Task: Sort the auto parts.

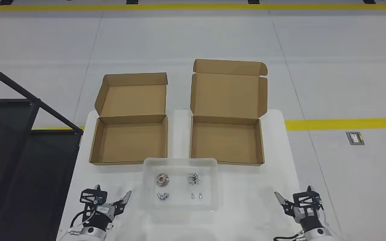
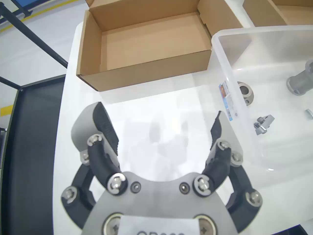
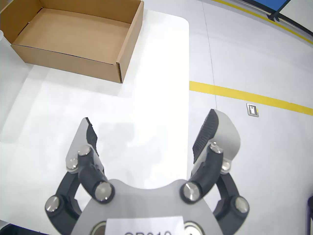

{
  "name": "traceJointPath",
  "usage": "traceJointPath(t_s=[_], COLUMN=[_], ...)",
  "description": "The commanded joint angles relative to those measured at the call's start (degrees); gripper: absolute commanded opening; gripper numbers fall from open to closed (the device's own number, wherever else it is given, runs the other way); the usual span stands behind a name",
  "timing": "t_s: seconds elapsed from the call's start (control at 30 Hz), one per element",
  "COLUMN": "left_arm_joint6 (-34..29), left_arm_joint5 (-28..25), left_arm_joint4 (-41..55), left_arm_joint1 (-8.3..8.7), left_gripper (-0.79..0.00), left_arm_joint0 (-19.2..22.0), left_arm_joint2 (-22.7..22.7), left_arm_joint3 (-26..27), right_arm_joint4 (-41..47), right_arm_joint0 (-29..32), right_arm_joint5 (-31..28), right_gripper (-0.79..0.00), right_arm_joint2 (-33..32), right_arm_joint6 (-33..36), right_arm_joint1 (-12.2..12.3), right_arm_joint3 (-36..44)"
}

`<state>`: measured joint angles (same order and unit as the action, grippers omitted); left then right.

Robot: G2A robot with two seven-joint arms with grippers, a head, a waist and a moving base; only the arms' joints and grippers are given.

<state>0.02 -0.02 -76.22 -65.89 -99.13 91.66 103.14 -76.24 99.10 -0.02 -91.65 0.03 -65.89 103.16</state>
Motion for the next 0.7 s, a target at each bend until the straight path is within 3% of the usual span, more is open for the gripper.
traceJointPath(t_s=[0.0,0.17,0.33,0.53,0.67], left_arm_joint6=[2.1,7.5,12.8,15.0,15.4], left_arm_joint5=[-1.4,-3.8,-6.8,-10.3,-10.9], left_arm_joint4=[-0.7,3.5,7.1,12.4,15.3], left_arm_joint1=[0.05,-0.05,-0.03,-0.03,-0.19], left_gripper=[0.0,0.0,0.0,0.0,0.0], left_arm_joint0=[-0.1,-1.2,-1.9,-2.6,-3.9], left_arm_joint2=[0.2,2.3,5.5,9.2,10.7], left_arm_joint3=[-0.1,0.3,1.0,1.8,2.1], right_arm_joint4=[-1.7,-5.1,-8.3,-11.7,-12.9], right_arm_joint0=[-0.5,-1.6,-2.7,-7.8,-12.8], right_arm_joint5=[-0.2,-2.1,-10.1,-21.6,-23.3], right_gripper=[0.0,0.0,0.0,0.0,0.0], right_arm_joint2=[0.4,1.5,2.8,8.6,14.1], right_arm_joint6=[1.1,1.3,3.7,8.1,12.8], right_arm_joint1=[0.0,0.1,0.4,0.7,0.4], right_arm_joint3=[0.5,5.9,13.7,21.5,21.9])
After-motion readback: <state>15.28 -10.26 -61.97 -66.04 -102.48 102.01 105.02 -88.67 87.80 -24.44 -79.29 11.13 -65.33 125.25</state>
